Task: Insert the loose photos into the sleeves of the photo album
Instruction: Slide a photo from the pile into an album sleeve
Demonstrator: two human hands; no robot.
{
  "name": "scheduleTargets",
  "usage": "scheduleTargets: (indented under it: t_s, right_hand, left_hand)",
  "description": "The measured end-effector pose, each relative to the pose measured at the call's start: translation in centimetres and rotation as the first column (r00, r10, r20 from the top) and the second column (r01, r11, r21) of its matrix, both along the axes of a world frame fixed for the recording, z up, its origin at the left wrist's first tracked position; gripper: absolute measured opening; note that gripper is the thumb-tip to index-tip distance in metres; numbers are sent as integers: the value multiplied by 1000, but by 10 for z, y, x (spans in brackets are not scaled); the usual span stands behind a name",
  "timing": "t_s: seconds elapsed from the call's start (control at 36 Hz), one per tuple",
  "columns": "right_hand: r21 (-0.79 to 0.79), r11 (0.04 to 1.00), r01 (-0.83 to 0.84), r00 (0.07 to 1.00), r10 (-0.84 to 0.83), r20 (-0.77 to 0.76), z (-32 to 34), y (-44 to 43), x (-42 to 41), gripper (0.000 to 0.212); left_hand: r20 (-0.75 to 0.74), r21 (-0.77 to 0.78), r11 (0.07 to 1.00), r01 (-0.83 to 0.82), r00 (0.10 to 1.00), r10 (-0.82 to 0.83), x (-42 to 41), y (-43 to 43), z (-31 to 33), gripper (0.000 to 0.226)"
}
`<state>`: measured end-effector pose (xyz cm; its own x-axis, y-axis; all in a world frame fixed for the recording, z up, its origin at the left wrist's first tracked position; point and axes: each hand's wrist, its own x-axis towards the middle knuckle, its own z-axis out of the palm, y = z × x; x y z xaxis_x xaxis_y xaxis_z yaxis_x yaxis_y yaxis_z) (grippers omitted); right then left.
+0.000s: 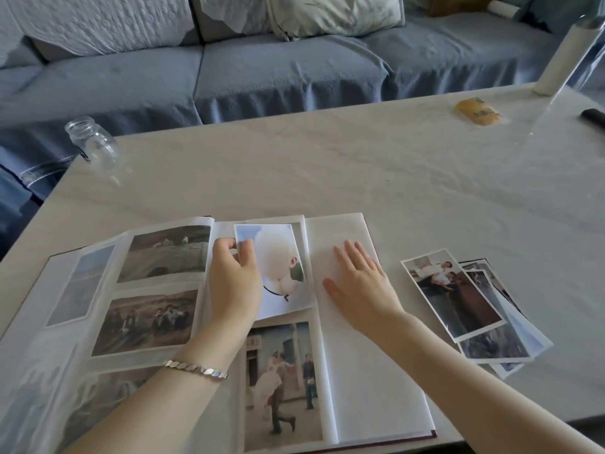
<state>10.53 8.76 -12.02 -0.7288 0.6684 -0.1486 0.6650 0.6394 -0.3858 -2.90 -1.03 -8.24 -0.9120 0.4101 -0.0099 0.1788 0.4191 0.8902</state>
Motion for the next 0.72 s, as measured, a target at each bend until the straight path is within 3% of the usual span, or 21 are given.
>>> scheduleTargets:
  t_s: [0.19,0.25,0.36,0.47,0.56,0.72]
  right_hand:
    - [-40,989,143,989,-141,36,-10,19,-20,79]
    - [-58,986,158,987,-156,34,-10,19,-21,76]
    - [-72,986,151,988,-151,11,-10,20,-19,66]
    - [-79,988,134,991,-133,13,-10,23,-17,64]
    - [-82,989,126,992,-126,5,-11,25,-17,68]
    - [-48,991,124,992,-125,-21,-11,21,-11,64]
  left_hand:
    - [22,-65,995,69,997,-68,-1,8,2,9]
    - [47,-66,989,131,991,-128,0,12,-1,10]
    - [32,-131,943,305,952,-303,1,17,-8,32]
    - [-37,-274,879,391,909,-416,-10,16,-15,26]
    - [-95,-337,867,367,903,-420,-16,10,-23,20]
    - [-213,-401,902,159,942,-261,-15,7,-19,20]
